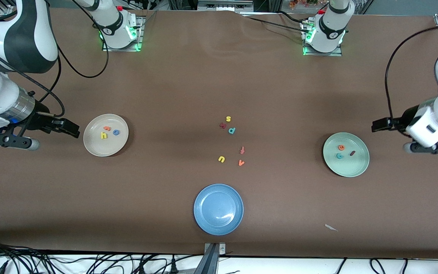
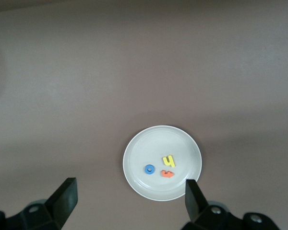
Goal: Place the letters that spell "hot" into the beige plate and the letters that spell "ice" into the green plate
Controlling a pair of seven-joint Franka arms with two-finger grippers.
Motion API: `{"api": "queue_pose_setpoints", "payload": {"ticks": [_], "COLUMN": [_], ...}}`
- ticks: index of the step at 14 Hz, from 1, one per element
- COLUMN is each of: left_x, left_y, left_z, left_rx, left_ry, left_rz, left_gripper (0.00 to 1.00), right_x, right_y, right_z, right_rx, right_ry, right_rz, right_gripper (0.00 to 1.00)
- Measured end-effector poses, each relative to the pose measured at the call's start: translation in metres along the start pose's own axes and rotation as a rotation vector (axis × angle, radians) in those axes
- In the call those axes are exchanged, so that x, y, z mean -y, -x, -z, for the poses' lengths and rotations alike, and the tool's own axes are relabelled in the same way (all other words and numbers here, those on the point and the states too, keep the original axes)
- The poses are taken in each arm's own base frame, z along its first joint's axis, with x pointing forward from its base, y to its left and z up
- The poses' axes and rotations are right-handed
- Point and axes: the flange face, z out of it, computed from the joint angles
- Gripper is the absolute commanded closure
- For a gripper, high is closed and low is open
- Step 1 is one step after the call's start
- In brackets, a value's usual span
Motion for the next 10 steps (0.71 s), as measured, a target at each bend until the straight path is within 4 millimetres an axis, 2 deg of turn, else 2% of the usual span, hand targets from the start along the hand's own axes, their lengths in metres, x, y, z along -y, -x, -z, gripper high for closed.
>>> {"api": "queue_pose_setpoints", "payload": {"ticks": [2,4,10], "left_x": [-0.007,-0.010,-0.010], "left_y": [0.018,0.033,0.051], "left_z": [0.033,0.054,0.080], "left_rx": [-0.044,-0.062,-0.099], "left_ry": [-0.009,-0.015,-0.022], "left_rz": [-0.008,-0.011,-0.007], "left_gripper": [0.00,0.00,0.00], "right_x": [0.000,0.000,0.000], "right_y": [0.000,0.000,0.000], "right_z": [0.000,0.000,0.000], "right_rx": [0.000,0.000,-0.002], "right_ry": [0.000,0.000,0.000], "right_rz": [0.000,0.000,0.000], "right_gripper": [0.01,0.01,0.01]}}
